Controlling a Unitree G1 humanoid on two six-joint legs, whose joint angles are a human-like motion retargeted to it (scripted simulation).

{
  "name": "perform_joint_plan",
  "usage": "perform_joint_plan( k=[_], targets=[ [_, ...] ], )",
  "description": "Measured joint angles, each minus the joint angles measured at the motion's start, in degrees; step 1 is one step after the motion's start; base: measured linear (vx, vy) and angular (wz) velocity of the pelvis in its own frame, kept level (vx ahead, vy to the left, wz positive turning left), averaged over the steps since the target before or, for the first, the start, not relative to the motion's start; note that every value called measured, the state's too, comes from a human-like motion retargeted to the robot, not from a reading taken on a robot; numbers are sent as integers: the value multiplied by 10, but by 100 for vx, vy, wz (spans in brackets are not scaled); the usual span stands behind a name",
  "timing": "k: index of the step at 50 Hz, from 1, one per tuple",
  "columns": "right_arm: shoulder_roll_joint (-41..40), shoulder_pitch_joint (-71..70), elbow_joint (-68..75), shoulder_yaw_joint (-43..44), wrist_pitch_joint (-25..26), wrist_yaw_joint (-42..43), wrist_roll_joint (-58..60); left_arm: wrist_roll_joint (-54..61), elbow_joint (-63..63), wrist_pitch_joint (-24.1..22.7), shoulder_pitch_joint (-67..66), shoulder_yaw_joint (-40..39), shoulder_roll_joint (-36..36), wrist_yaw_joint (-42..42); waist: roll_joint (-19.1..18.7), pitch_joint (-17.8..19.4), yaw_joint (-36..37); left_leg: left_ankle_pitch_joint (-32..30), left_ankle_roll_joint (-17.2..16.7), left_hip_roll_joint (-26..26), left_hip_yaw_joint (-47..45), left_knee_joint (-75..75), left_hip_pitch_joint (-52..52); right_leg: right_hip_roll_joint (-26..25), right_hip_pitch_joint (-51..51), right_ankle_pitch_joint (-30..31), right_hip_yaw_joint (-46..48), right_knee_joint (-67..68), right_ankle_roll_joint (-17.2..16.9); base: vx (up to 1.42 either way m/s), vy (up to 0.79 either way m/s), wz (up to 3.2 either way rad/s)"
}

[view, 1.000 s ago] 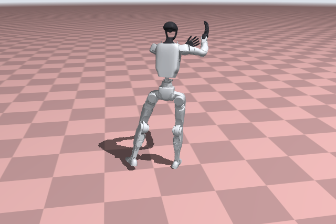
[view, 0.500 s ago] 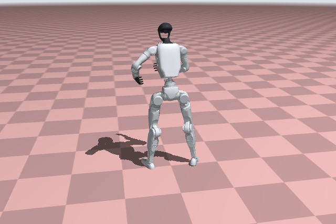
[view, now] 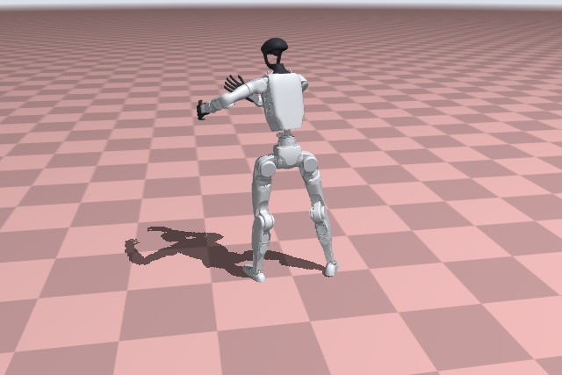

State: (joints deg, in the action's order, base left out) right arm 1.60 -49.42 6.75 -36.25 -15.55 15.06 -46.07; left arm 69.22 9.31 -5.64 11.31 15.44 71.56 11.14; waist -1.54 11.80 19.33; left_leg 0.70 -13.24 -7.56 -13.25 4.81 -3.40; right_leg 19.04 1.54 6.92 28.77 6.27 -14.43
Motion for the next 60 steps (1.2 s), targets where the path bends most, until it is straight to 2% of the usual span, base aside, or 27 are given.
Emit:
perform_joint_plan(
  k=[3, 7, 8, 9, 10, 11, 12, 13, 14, 17, 21, 22, 23, 24, 27, 32, 37, 45, 52, 60],
  targets=[
    [-3, 49, 9, -4, -3, -16, -9, -38, 21, 6, 3, 48, -35, 3, 4, 8, -22, 0, 1, -5, -14, 2, -4, -7, 6, -18, -3, -12, -2, -11, -16, -39],
    [24, 126, 24, -12, -2, -27, 21, -96, 54, 6, 3, 99, -123, -1, 3, 19, -57, -2, -4, -15, -42, 2, -6, -17, 25, -37, -24, -19, -6, -12, -20, -62],
    [47, 140, 30, -14, 10, -43, 77, -117, 66, 4, 2, 108, -155, 1, 0, 21, -66, -3, -6, -20, -51, 2, -6, -21, 32, -41, -33, -19, -6, -11, -21, -77],
    [83, 140, 38, -30, 32, -26, 244, -124, 77, 4, 1, 114, -188, -4, -3, 25, -78, -3, -7, -23, -58, 2, -4, -24, 37, -46, -42, -18, -5, -10, -20, -77],
    [126, 134, 47, -54, 60, 9, 466, -124, 87, 4, 0, 119, -222, -12, -5, 28, -92, -3, -8, -25, -64, 2, -1, -25, 41, -51, -53, -17, -4, -8, -20, -74],
    [140, 153, 52, -60, 53, 18, 447, -113, 95, 3, -1, 127, -253, -27, -7, 30, -107, -4, -10, -30, -70, 2, 1, -30, 45, -53, -61, -17, -2, -7, -21, -74],
    [152, 174, 53, -56, 39, 20, 376, -105, 104, 2, 2, 137, -286, -41, -9, 32, -122, -5, -11, -34, -78, 2, 4, -35, 48, -54, -68, -17, -1, -5, -23, -76],
    [159, 203, 48, -31, 10, 5, 203, -106, 115, 0, 9, 150, -324, -53, -13, 35, -137, -6, -12, -39, -85, 2, 8, -39, 51, -55, -76, -17, -2, -4, -23, -81],
    [177, 215, 44, -23, -5, 1, 151, -110, 123, -2, 16, 161, -355, -60, -14, 36, -153, -7, -11, -42, -94, 2, 12, -44, 54, -56, -84, -17, -4, -3, -23, -86],
    [255, 211, 43, -19, -8, 14, 239, -129, 138, -6, 47, 195, -436, -72, -14, 31, -196, -14, 0, -58, -123, -1, 25, -64, 65, -56, -112, -20, -6, 0, -27, -106],
    [335, 185, 42, 25, -13, 12, 201, -136, 142, -2, 140, 251, -516, -82, -14, 17, -239, -21, 19, -87, -160, -27, 39, -99, 70, -51, -151, -29, -6, 5, -30, -119],
    [348, 176, 42, 45, -18, -7, 135, -134, 143, 0, 173, 264, -533, -83, -13, 14, -247, -22, 24, -95, -168, -38, 41, -107, 69, -50, -161, -31, -6, 8, -29, -113],
    [349, 171, 39, 82, -32, -61, -44, -128, 146, 4, 212, 278, -550, -83, -13, 14, -254, -22, 28, -103, -173, -53, 44, -115, 66, -49, -170, -32, -6, 8, -32, -112],
    [359, 153, 39, 103, -33, -79, -114, -136, 148, 3, 251, 290, -563, -87, -11, 14, -258, -29, 32, -112, -182, -60, 49, -126, 65, -45, -177, -32, -6, 6, -38, -116],
    [402, 82, 41, 132, -30, -72, -142, -153, 151, -9, 361, 315, -597, -111, -4, 11, -267, -51, 48, -127, -200, -81, 67, -148, 59, -36, -200, -32, -6, 8, -30, -101],
    [481, -38, 44, 149, -56, -54, -147, -97, 141, -41, 511, 338, -636, -140, 5, -4, -273, -63, 70, -138, -195, -135, 74, -155, 40, -34, -229, -30, -6, 13, -13, -60],
    [544, -144, 61, 142, -79, -35, -151, -30, 131, -75, 617, 345, -657, -150, 8, -20, -267, -71, 78, -146, -174, -170, 66, -159, 32, -33, -238, -28, -6, 10, -6, -22],
    [585, -220, 74, 120, -100, -19, -159, 69, 104, -96, 668, 346, -662, -133, 6, -21, -261, -62, 71, -138, -152, -159, 59, -151, 37, -34, -227, -24, -6, 1, 4, 13],
    [525, -146, 40, 152, -94, -13, -119, 97, 54, -75, 572, 321, -632, -97, -5, 19, -279, -24, 57, -121, -165, -101, 59, -135, 59, -33, -197, -17, -6, -10, 16, 48],
    [331, 48, -10, 199, -57, 0, -23, 49, 42, -12, 315, 246, -578, -51, -4, 66, -269, 5, 32, -95, -155, -40, 32, -107, 79, -27, -144, -24, -6, -13, 22, 69]
  ],
)
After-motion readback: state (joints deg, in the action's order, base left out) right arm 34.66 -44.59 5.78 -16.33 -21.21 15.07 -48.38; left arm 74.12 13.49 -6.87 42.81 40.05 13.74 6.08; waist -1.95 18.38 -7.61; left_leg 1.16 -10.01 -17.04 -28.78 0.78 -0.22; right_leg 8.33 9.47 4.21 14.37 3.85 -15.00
